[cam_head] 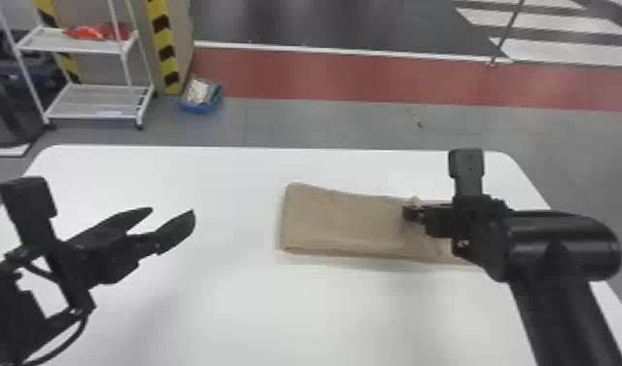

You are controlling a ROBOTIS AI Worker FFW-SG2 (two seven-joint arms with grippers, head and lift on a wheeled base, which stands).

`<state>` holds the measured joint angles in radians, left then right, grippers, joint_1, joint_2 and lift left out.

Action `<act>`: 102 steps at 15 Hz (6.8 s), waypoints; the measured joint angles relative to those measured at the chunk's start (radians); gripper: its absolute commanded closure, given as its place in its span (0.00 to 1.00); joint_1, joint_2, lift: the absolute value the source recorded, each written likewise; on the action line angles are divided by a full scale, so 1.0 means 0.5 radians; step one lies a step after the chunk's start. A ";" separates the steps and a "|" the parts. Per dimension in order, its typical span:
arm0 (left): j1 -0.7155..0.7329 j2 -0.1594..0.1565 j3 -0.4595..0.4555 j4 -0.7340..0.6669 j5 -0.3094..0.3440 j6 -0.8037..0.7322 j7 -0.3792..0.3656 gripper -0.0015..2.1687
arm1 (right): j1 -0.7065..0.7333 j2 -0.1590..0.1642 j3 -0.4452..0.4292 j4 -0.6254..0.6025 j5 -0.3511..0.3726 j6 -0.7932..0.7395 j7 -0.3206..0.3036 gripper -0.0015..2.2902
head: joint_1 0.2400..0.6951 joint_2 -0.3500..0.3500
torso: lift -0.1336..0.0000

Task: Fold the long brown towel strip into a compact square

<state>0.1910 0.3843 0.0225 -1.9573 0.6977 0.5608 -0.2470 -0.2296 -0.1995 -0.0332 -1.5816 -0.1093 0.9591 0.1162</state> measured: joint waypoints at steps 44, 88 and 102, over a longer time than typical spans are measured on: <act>0.130 0.005 0.043 -0.082 -0.007 0.019 -0.058 0.01 | 0.779 0.021 -0.194 -0.878 -0.106 -0.028 -0.070 0.13 | 1.00 0.31 | 0.07; 0.130 0.003 0.041 -0.066 -0.042 0.018 -0.051 0.01 | 0.351 0.005 -0.166 -0.432 -0.169 -0.165 -0.046 0.41 | 1.00 0.32 | 0.07; 0.143 0.010 0.034 -0.074 -0.043 0.019 -0.057 0.01 | 0.311 -0.010 -0.198 -0.337 -0.185 -0.083 -0.059 0.20 | 1.00 0.29 | 0.07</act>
<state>0.2627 0.3892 0.0396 -1.9944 0.6765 0.5703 -0.2757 -0.0743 -0.2045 -0.1322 -1.7501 -0.2018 0.9174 0.0868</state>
